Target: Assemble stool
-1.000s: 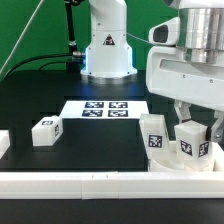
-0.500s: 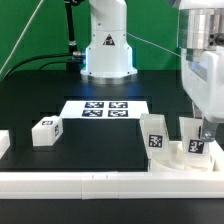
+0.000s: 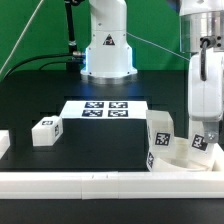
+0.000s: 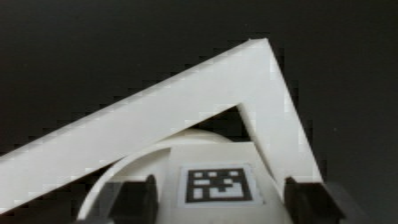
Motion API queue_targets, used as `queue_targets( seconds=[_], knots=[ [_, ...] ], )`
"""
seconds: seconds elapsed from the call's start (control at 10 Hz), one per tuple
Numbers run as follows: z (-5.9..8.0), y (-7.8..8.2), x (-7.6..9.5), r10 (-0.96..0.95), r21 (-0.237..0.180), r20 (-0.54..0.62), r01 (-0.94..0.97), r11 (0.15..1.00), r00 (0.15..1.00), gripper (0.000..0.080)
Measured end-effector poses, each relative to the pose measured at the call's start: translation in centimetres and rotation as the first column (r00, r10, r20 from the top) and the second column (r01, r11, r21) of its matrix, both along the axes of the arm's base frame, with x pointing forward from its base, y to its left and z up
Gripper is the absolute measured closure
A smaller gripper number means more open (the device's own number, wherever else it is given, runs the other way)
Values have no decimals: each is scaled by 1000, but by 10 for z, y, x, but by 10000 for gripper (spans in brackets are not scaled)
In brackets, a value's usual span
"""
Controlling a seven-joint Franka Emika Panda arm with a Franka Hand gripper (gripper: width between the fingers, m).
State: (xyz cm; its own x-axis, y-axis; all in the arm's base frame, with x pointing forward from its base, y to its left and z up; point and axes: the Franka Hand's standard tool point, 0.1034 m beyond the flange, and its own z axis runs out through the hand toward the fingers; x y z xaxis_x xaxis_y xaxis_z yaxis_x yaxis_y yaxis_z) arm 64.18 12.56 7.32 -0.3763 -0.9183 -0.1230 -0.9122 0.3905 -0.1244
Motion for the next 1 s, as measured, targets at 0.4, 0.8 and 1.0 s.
queue_targets(
  seconds=[0.4, 0.8, 1.0],
  knots=[
    [18, 7, 5, 267, -40, 49, -265, 963, 962, 159],
    [34, 19, -4, 696, -152, 49, -683, 714, 717, 150],
    [35, 17, -4, 803, -188, 29, -786, 589, 595, 150]
  ],
)
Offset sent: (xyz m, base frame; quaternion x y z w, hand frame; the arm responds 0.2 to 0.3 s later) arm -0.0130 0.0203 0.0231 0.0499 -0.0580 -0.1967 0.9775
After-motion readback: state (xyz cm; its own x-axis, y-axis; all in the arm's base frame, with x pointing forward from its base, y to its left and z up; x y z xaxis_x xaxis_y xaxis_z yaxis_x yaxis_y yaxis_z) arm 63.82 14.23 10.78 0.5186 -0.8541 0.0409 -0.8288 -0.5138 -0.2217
